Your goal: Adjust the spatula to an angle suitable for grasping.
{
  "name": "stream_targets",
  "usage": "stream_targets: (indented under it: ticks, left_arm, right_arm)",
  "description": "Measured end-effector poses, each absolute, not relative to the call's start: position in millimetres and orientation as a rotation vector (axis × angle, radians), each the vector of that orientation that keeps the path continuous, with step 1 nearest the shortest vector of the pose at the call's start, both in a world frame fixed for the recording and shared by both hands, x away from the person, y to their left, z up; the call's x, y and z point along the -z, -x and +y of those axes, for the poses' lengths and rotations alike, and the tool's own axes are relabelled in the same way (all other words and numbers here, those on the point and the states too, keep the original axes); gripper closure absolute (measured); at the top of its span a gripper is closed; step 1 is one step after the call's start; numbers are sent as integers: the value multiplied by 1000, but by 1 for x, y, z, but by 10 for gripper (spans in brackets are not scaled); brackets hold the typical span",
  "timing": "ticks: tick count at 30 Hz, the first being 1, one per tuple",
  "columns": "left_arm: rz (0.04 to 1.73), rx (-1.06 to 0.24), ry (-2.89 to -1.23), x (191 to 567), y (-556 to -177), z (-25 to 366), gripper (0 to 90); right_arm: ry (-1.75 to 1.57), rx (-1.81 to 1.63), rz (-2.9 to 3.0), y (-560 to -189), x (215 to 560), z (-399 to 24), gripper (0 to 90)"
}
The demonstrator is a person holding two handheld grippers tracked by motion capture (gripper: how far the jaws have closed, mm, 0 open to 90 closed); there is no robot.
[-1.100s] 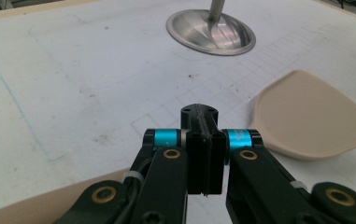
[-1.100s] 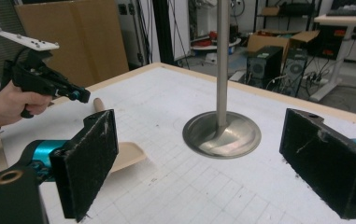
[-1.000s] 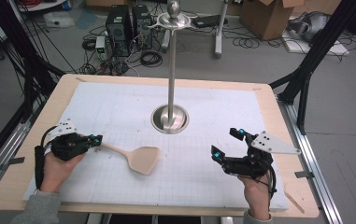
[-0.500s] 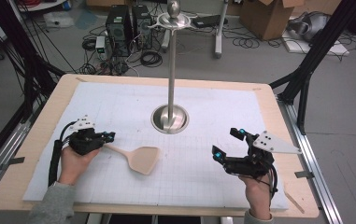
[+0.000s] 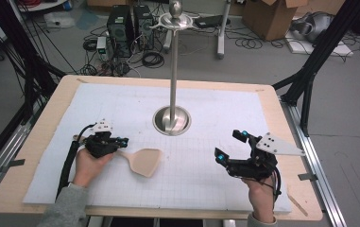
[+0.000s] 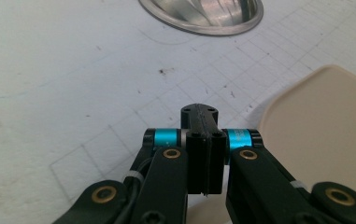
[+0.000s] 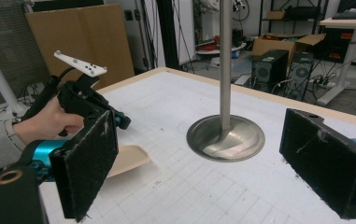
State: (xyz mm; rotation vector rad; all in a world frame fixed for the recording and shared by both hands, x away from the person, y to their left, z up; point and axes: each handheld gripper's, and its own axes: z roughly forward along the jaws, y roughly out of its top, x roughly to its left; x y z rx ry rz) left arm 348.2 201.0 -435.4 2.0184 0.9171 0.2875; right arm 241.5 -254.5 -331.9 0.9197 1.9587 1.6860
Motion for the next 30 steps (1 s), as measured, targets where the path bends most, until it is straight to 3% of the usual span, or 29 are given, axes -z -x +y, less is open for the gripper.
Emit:
stream_targets:
  ticks: [16, 30]
  left_arm:
    - [890, -203, -2108, 445, -346, 190, 899]
    - [850, -140, -2135, 443, -332, 202, 900]
  right_arm:
    - [-914, -1679, 1968, -242, 332, -252, 107]
    - [-912, -1665, 1980, -242, 333, -249, 107]
